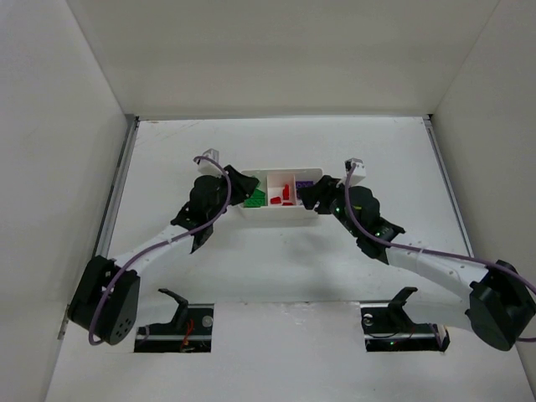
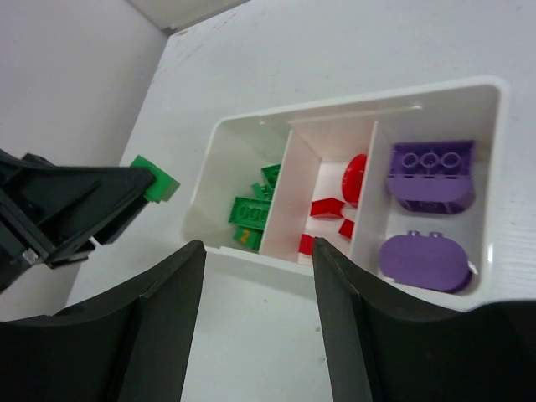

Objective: Sort the legos into containers by color

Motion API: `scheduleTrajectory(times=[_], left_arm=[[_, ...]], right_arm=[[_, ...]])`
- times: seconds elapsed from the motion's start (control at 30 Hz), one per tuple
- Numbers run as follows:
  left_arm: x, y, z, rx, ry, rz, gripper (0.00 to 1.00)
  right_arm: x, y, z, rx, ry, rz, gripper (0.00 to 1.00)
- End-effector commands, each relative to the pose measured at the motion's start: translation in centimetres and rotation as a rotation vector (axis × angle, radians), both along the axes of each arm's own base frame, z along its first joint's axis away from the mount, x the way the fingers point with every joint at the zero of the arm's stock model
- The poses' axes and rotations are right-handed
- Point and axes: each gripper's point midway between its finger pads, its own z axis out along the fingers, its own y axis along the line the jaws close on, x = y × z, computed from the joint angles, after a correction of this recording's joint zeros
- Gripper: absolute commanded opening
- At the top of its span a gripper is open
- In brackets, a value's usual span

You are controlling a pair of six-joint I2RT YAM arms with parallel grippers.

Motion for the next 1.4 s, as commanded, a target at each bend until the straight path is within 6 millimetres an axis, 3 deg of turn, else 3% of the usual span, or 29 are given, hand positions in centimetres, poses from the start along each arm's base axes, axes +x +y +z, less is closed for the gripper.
scheduleTrajectory(times=[0.0, 0.23, 0.47, 0.53, 0.57, 0.73, 0.83, 0.97, 1.1, 1.2, 1.37], left_arm=[[2.2, 1.5, -0.1, 0.189, -0.034, 0.103, 0.25], [4.2, 0.8, -0.5, 0.326, -0.034, 0.123, 0.37], [4.7, -0.9, -0.1, 0.380, -0.044, 0.094, 0.62], [4.7, -0.8, 0.3, 0.388, -0.049, 0.106, 0.77], [4.6, -0.7, 0.6, 0.389, -0.056, 0.106, 1.00], [3.8, 0.1, 2.4, 0.372, -0.081, 0.132, 1.00], [2.5, 1.2, 3.0, 0.358, -0.086, 0.160, 1.00], [0.1, 4.0, 1.9, 0.344, -0.021, 0.221, 1.00], [-2.4, 8.6, -0.5, 0.347, 0.088, 0.342, 1.00], [-4.7, 12.1, -3.0, 0.388, 0.213, 0.437, 1.00], [-7.6, 14.6, -4.8, 0.407, 0.310, 0.491, 1.00]], right_arm=[[0.3, -1.8, 1.3, -0.009, -0.074, -0.066, 0.61], [-0.2, -2.4, 1.0, 0.012, -0.086, -0.063, 0.62], [-0.7, -2.9, 1.8, 0.029, -0.106, -0.067, 0.63], [-0.8, -3.3, 2.0, 0.028, -0.115, -0.077, 0.63], [-0.7, -3.5, 2.0, 0.028, -0.117, -0.083, 0.63], [-0.5, -4.3, 2.0, 0.031, -0.119, -0.119, 0.59], [-0.3, -5.4, 2.0, 0.025, -0.127, -0.170, 0.47], [0.1, -7.6, 1.8, 0.018, -0.122, -0.269, 0.25], [0.5, -10.1, 1.3, 0.006, -0.117, -0.385, 0.19], [0.7, -12.9, 0.7, -0.003, -0.096, -0.513, 0.26], [0.7, -17.0, 0.1, -0.015, -0.095, -0.671, 0.62]])
